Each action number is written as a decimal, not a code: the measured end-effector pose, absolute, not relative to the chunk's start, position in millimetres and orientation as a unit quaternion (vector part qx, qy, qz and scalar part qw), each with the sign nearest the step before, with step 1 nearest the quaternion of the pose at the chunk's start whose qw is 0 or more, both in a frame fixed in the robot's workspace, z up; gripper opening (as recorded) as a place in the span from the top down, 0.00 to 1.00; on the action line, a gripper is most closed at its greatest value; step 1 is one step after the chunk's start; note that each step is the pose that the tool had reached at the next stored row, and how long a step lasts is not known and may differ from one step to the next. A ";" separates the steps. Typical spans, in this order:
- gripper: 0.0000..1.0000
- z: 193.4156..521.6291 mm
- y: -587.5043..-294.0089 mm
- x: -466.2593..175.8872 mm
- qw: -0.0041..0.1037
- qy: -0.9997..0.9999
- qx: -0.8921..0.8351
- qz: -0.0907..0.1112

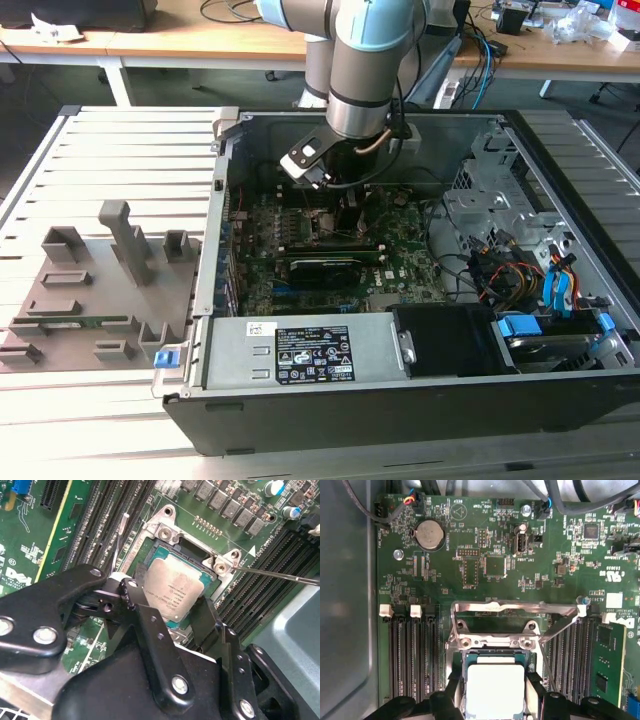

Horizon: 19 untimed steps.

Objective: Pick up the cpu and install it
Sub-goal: 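Place the cpu into insertion slot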

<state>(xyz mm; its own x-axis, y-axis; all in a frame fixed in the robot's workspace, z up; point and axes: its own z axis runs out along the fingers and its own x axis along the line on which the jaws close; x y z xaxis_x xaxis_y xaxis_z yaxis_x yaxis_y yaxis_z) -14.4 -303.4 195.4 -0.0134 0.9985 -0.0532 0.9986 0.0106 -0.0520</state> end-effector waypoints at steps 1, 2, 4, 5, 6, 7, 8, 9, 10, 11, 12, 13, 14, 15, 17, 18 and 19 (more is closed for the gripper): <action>0.38 195.5 -303.5 -14.5 0.001 0.711 0.702 -0.037; 0.38 195.5 -303.5 -14.4 0.001 0.711 0.702 -0.038; 0.38 200.6 -303.5 -14.5 0.001 0.711 0.702 -0.038; 0.38 208.1 -303.5 -14.4 0.001 0.711 0.702 -0.037; 0.38 215.8 -302.7 -14.5 0.001 0.711 0.702 -0.037; 0.38 219.9 -301.8 -14.5 0.001 0.711 0.702 -0.037; 0.40 225.2 -301.5 -14.4 0.001 0.711 0.702 -0.037; 0.53 228.0 -301.5 -14.5 0.000 0.711 0.702 -0.036; 0.58 229.9 -301.5 -14.5 0.000 0.711 0.702 -0.036; 0.65 233.6 -301.5 -14.7 -0.002 0.711 0.702 -0.033; 0.71 235.9 -301.7 -15.2 -0.007 0.711 0.702 -0.027; 0.89 236.3 -302.3 -15.6 -0.012 0.711 0.702 -0.023; 0.89 236.3 -303.6 -16.1 -0.018 0.712 0.702 -0.017; 0.89 236.5 -304.6 -16.3 -0.020 0.712 0.702 -0.015; 0.89 238.0 -306.4 -16.8 -0.023 0.712 0.702 -0.011; 0.89 241.3 -308.7 -17.3 -0.022 0.712 0.702 -0.011; 0.89 241.5 -312.8 -17.5 -0.022 0.712 0.702 -0.011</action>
